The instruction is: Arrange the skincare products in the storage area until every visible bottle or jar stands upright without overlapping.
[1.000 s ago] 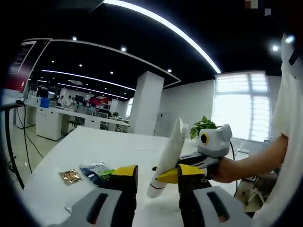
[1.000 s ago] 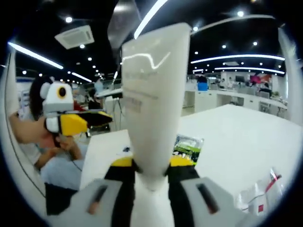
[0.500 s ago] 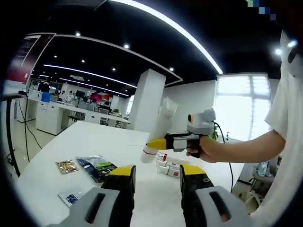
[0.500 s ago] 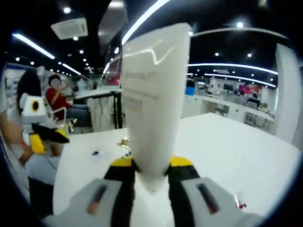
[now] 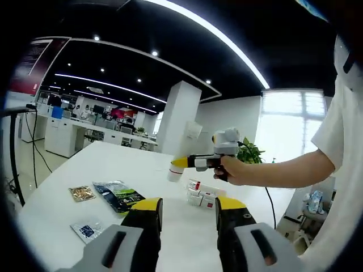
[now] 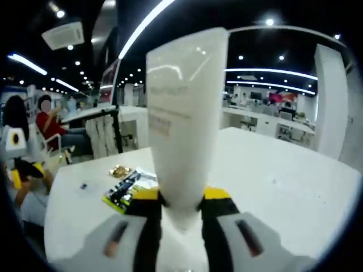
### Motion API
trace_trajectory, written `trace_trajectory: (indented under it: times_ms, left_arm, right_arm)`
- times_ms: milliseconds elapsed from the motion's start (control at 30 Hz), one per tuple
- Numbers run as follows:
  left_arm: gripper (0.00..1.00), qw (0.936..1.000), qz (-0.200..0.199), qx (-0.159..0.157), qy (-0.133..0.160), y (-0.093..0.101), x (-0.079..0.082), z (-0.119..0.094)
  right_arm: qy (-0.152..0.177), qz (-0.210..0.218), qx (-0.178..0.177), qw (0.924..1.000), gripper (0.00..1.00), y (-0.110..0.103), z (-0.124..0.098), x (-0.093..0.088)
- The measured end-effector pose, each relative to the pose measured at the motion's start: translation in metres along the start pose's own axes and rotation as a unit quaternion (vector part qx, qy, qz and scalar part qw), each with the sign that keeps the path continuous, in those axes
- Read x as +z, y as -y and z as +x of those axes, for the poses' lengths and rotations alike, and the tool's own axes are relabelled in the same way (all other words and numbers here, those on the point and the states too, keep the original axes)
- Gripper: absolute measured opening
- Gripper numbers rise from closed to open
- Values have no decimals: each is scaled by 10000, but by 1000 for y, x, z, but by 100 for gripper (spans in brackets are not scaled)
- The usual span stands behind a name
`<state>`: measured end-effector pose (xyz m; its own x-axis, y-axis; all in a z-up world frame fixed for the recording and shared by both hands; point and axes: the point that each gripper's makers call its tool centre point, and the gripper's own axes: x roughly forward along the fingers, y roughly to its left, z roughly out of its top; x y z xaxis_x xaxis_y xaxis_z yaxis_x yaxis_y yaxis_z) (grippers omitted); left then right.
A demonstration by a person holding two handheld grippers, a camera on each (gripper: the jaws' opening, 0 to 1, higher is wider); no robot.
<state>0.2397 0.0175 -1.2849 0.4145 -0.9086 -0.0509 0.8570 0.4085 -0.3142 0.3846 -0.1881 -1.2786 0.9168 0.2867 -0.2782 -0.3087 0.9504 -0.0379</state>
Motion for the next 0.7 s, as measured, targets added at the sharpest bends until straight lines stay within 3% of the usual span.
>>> trace_trajectory:
  times_ms: [300, 700]
  left_arm:
    - [38, 9997, 180, 127, -109, -8, 0, 0]
    - [38, 9993, 211, 210, -218, -14, -2, -3]
  right_arm:
    - [-137, 156, -274, 9994, 24, 29, 14, -6]
    - [-511, 283, -599, 9965, 24, 61, 35, -31]
